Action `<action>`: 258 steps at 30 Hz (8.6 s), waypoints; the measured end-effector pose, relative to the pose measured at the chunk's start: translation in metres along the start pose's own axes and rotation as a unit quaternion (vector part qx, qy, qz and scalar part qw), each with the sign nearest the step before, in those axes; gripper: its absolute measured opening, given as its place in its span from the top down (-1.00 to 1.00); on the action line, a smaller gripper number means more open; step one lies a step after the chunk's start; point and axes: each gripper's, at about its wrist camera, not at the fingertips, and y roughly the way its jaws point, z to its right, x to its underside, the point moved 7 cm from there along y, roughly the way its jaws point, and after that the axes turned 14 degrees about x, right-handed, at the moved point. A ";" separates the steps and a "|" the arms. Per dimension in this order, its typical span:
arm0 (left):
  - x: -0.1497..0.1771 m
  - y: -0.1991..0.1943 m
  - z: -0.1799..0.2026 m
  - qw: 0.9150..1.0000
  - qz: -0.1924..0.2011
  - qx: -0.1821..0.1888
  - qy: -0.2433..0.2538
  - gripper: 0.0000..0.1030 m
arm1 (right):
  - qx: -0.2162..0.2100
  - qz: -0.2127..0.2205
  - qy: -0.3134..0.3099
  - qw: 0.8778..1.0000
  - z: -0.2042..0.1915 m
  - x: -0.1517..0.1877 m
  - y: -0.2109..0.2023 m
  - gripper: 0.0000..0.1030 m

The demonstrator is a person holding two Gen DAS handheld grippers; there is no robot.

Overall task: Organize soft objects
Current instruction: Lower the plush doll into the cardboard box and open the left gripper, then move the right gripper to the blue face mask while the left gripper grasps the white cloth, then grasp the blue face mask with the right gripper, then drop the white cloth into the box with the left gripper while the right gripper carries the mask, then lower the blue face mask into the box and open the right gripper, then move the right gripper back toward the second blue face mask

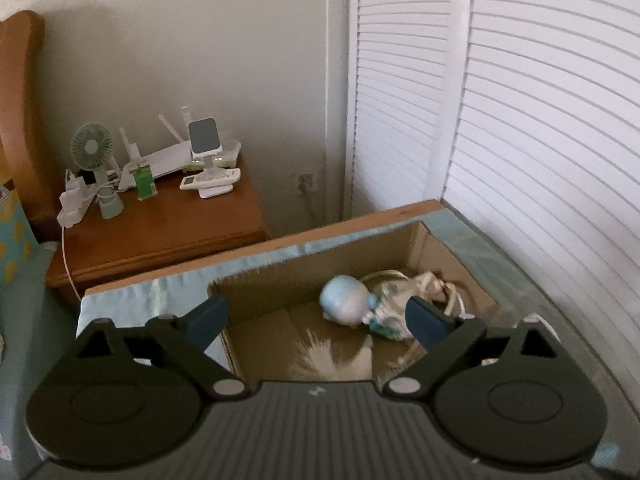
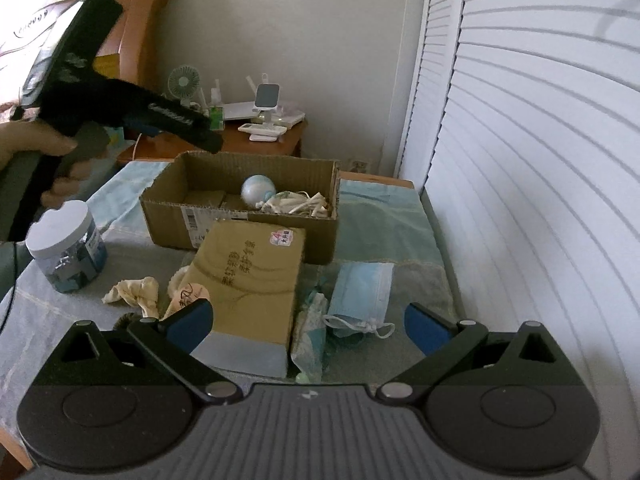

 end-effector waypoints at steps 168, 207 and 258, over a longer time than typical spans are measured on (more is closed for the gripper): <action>-0.002 0.015 -0.021 0.998 -0.033 0.039 0.034 -0.11 | -0.036 0.002 -0.013 0.999 -0.002 -0.003 -0.007 0.00; 0.145 -0.107 0.010 0.999 0.006 0.018 -0.047 -0.92 | -0.136 0.032 -0.083 0.987 -0.076 -0.126 0.059 -0.01; 0.176 -0.057 0.039 0.997 -0.055 0.048 -0.033 -0.92 | -0.014 -0.014 0.022 1.000 0.005 0.015 0.028 -1.00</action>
